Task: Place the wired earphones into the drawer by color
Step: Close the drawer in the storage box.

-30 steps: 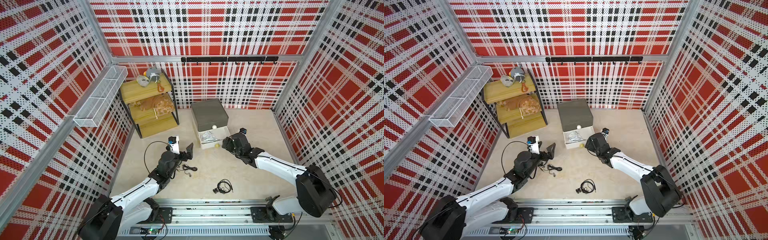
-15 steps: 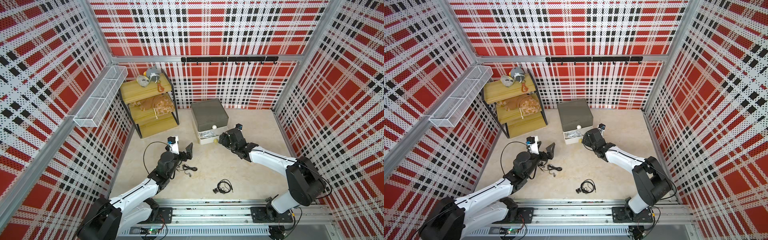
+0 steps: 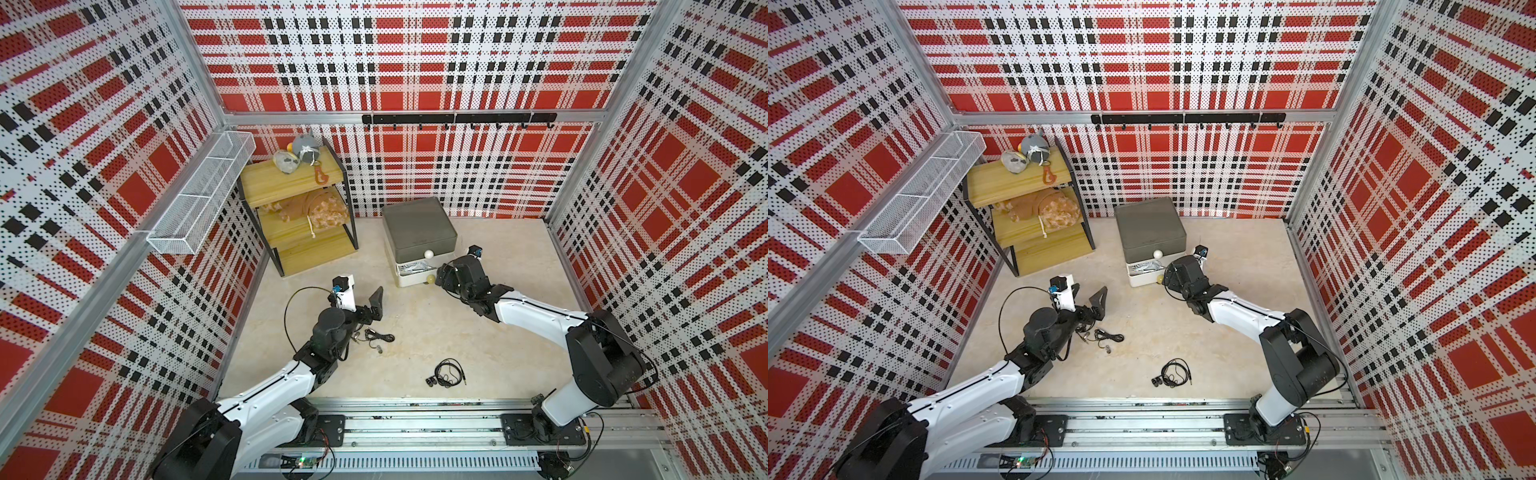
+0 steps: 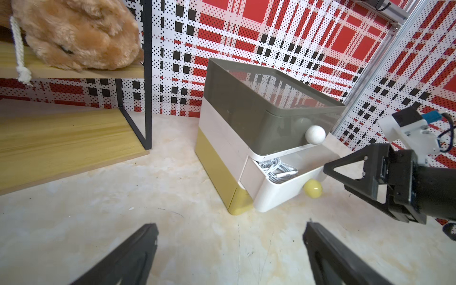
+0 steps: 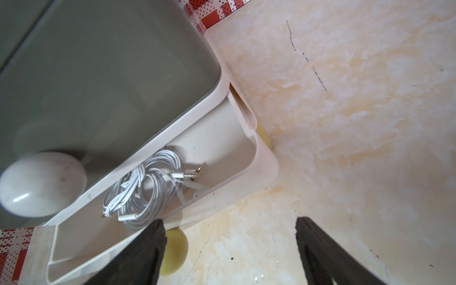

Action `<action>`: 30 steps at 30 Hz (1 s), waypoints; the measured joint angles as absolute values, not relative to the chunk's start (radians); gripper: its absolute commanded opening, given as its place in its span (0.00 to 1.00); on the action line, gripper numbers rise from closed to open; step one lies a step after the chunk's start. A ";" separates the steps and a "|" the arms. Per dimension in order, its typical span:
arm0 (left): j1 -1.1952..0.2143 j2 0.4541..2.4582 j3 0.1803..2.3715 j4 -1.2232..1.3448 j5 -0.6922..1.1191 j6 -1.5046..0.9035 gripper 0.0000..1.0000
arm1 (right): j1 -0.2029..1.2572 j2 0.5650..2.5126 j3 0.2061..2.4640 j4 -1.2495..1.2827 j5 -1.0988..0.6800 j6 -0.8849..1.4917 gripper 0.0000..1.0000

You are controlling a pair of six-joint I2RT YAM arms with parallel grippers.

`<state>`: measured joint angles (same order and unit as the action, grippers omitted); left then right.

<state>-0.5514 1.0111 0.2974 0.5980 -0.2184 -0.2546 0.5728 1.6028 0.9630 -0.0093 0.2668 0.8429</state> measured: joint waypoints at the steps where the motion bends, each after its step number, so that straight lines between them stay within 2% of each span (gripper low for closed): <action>1: -0.551 1.011 0.297 0.599 -0.219 -0.253 0.99 | 0.573 1.607 0.966 -0.006 0.268 0.842 0.88; 30: -0.551 1.006 0.292 0.614 -0.221 -0.246 0.99 | 0.566 1.729 1.043 0.033 0.261 0.848 0.88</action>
